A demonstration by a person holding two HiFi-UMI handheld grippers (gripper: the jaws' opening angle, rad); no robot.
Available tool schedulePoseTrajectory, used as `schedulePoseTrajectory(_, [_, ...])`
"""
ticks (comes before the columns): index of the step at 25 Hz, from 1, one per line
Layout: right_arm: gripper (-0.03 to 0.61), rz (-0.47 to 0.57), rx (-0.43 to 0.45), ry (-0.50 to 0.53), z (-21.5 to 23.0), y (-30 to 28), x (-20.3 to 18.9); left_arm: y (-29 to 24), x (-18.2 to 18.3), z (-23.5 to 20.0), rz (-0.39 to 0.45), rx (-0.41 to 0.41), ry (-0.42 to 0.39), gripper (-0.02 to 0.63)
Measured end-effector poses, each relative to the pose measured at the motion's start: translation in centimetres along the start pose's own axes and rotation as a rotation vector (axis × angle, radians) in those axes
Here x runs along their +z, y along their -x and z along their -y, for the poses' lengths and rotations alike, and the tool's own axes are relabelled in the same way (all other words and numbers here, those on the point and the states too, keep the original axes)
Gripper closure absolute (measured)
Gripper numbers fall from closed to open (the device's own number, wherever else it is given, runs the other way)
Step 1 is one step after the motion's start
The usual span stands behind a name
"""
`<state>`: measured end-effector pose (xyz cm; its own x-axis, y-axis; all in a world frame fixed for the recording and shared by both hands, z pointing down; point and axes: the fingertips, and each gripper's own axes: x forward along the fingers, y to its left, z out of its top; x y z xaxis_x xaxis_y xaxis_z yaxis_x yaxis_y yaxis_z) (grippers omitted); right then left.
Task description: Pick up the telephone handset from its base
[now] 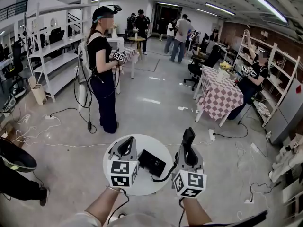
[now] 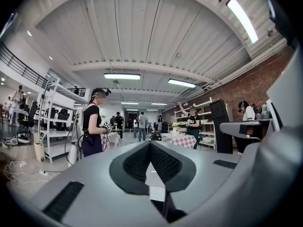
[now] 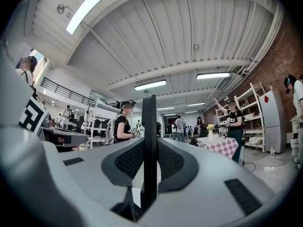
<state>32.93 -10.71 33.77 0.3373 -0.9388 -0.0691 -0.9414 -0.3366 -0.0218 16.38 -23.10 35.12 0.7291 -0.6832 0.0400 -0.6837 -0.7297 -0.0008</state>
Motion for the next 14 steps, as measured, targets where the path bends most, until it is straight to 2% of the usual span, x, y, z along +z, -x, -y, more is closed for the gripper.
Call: schedulePoseTrajectory(14, [0.486,-0.010,0.024,-0.014,-0.89,0.18,-0.36,0.51,-0.69,-0.48,-0.018,0.007,0.015,0.604])
